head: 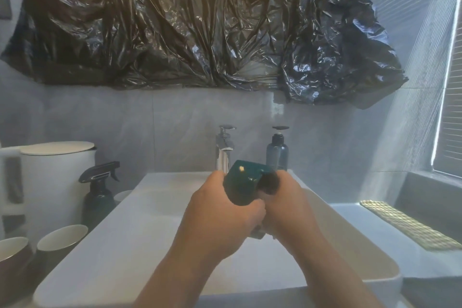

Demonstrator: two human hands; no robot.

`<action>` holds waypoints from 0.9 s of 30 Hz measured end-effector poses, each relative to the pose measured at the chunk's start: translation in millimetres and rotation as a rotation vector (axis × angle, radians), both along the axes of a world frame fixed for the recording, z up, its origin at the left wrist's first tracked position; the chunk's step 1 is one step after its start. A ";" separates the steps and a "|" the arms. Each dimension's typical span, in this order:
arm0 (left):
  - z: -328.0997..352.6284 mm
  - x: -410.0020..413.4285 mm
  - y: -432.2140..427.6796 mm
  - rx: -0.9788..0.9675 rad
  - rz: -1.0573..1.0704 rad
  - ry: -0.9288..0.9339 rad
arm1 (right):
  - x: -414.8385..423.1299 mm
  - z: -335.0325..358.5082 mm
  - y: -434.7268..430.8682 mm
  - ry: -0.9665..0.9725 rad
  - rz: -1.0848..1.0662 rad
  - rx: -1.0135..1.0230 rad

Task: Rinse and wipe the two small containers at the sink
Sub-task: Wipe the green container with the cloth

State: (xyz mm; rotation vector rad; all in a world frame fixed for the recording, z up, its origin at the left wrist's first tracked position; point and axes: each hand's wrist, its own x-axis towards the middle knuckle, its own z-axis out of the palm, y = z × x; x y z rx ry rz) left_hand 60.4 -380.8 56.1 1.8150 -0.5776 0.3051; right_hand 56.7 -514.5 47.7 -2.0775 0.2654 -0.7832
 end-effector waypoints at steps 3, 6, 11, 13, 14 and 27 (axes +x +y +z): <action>4.4 3.4 7.5 -0.010 -0.103 0.108 | -7.1 2.0 0.9 -0.051 -0.065 -0.116; 7.1 5.5 12.9 0.013 -0.133 0.065 | -13.3 7.4 4.5 -0.161 -0.105 -0.237; 12.7 -0.6 16.5 0.092 -0.220 0.071 | -9.7 1.1 3.1 -0.331 -0.062 -0.373; 11.7 0.8 14.3 0.045 -0.187 0.055 | -8.4 0.2 3.7 -0.371 -0.114 -0.306; 10.6 1.9 12.7 0.003 -0.146 0.038 | -9.5 1.7 5.1 -0.329 -0.148 -0.259; -3.9 -1.4 -3.0 -0.169 0.009 -0.056 | -7.6 9.9 -13.7 0.292 0.052 -0.164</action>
